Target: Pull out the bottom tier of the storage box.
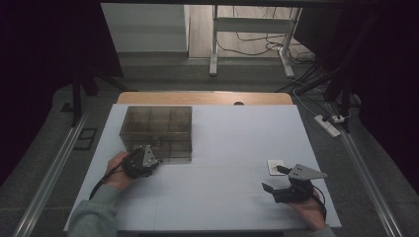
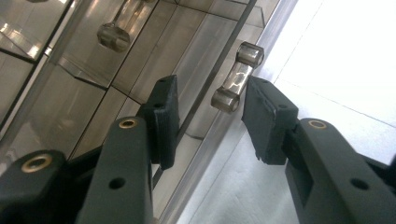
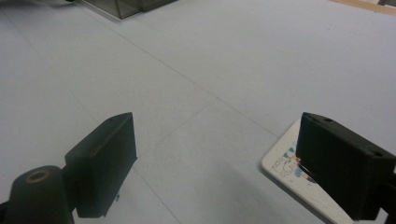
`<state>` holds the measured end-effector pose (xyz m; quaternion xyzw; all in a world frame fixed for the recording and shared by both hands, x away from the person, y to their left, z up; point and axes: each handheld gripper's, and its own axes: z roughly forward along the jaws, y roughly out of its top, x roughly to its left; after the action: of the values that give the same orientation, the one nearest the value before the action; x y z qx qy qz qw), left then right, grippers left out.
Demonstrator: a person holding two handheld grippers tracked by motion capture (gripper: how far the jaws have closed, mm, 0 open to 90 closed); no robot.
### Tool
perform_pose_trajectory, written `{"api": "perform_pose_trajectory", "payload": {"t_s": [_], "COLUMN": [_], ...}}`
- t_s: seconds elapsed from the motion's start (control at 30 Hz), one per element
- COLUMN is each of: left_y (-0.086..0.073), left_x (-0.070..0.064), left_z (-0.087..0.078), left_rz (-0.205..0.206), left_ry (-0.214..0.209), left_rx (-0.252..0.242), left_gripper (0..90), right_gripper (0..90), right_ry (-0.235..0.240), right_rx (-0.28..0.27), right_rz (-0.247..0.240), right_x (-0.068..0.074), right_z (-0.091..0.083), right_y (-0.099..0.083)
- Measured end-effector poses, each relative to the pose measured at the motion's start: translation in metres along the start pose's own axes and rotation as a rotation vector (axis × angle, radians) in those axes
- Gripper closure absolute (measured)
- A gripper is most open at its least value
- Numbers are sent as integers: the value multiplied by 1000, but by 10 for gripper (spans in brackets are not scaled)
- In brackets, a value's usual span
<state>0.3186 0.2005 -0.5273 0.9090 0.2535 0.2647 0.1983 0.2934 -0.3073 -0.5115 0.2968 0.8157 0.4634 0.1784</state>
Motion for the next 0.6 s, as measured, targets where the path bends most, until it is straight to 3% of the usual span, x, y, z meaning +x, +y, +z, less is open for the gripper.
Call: {"api": "perform_pose_trajectory", "payload": {"t_s": [0.6], "left_y": [-1], "left_x": [-5], "left_z": [-4], "left_rz": [9], "left_ry": [2], "left_rx": [-1], "left_gripper": [566], "right_gripper": [122], "right_ry": [-3], "right_rx": [4], "right_rz": [-7], "right_x": [1], "right_z": [0], "right_y": [0]}}
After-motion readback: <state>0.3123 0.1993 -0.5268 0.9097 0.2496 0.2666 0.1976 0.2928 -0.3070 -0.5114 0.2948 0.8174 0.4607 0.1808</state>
